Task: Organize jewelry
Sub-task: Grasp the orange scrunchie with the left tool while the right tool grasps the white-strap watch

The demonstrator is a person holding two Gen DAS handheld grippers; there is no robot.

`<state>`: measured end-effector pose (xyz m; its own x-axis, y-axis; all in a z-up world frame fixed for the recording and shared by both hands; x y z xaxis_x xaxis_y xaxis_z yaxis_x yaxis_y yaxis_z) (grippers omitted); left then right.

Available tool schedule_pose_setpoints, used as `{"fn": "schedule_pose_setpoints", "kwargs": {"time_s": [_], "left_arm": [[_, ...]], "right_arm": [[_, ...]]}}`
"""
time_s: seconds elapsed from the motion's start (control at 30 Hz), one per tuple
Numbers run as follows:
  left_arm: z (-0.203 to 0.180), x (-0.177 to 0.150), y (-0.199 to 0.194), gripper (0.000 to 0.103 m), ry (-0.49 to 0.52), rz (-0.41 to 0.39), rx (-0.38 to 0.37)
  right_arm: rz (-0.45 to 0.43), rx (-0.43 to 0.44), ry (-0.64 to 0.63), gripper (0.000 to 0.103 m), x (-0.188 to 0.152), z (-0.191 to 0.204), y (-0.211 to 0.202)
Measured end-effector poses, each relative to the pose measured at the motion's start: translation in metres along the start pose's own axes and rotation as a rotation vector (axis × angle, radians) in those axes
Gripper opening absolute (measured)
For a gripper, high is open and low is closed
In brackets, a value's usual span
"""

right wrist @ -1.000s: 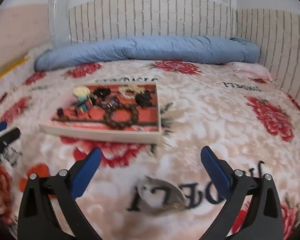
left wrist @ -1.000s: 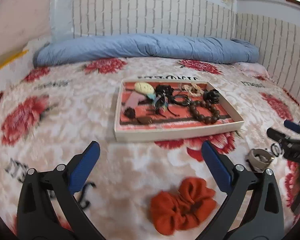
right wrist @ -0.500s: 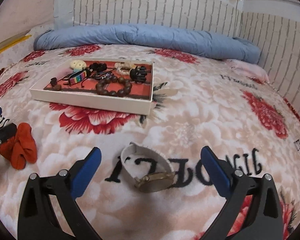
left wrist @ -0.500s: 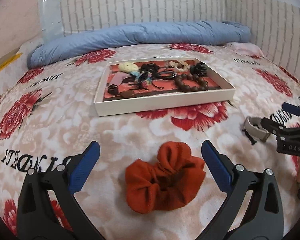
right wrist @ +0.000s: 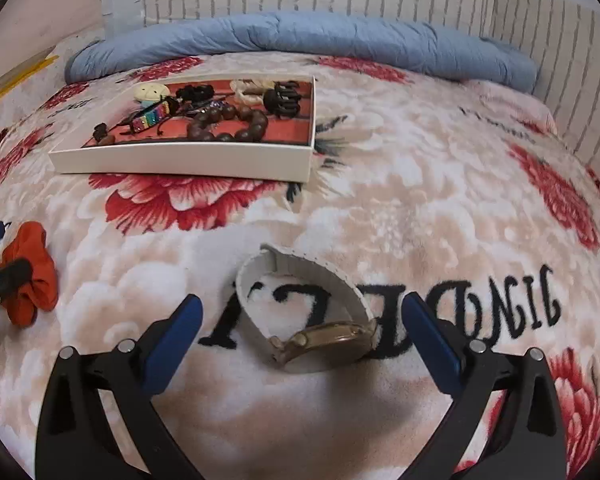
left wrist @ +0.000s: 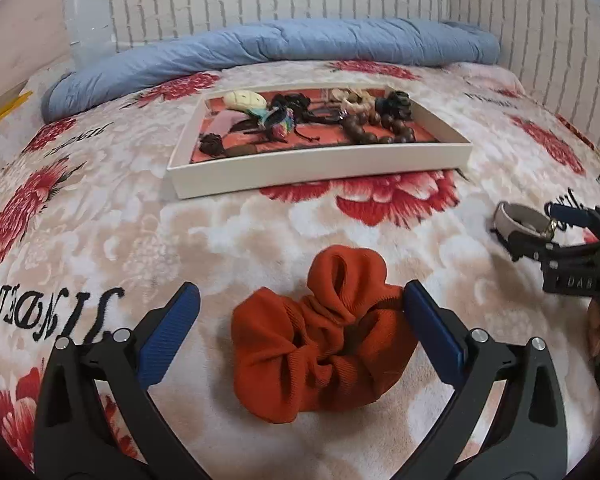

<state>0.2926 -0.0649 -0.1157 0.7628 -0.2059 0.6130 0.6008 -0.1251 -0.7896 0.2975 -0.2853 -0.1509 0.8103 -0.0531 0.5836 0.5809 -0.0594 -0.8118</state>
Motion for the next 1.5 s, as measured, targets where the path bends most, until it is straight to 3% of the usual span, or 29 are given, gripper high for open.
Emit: {"fn": "schedule_pose_setpoints", "kwargs": {"time_s": [0.43,0.63,1.0,1.07,1.17,1.33,1.5], "left_arm": [[0.002,-0.007,0.020,0.098,-0.032,0.097,-0.077],[0.002,-0.008,0.024,0.098,-0.037,0.116,-0.085],[0.000,-0.009,0.027,0.097,-0.026,0.133,-0.077],[-0.001,-0.010,0.027,0.093,-0.019,0.135,-0.074],[-0.005,-0.010,0.023,0.079,0.003,0.121,-0.079],[-0.008,-0.008,0.019,0.067,0.021,0.112,-0.074],[-0.006,-0.007,0.017,0.062,0.006,0.117,-0.097]], "right_arm": [[0.054,0.030,0.026,0.096,-0.003,-0.003,0.012],[0.056,0.038,0.036,0.081,-0.003,-0.004,0.011],[0.052,0.058,0.033,0.063,-0.005,-0.003,0.011],[0.050,0.062,0.032,0.056,-0.005,-0.003,0.010],[0.046,0.060,0.032,0.048,-0.005,-0.003,0.009],[0.032,0.054,0.030,0.047,-0.005,-0.003,0.006],[0.013,0.017,-0.010,0.046,-0.002,0.003,0.000]]}}
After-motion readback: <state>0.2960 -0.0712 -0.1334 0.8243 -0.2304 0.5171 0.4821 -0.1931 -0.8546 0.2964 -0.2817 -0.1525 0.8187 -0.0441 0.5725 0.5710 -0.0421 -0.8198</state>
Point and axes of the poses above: each gripper's, at about its wrist camera, not at the fingertips, and y roughly the way its jaws point, z to its left, x to its top, the point moved 6 cm from there along y, roughly the way its jaws point, and after that the axes turned 7 degrees about z, right-handed, at the moved point
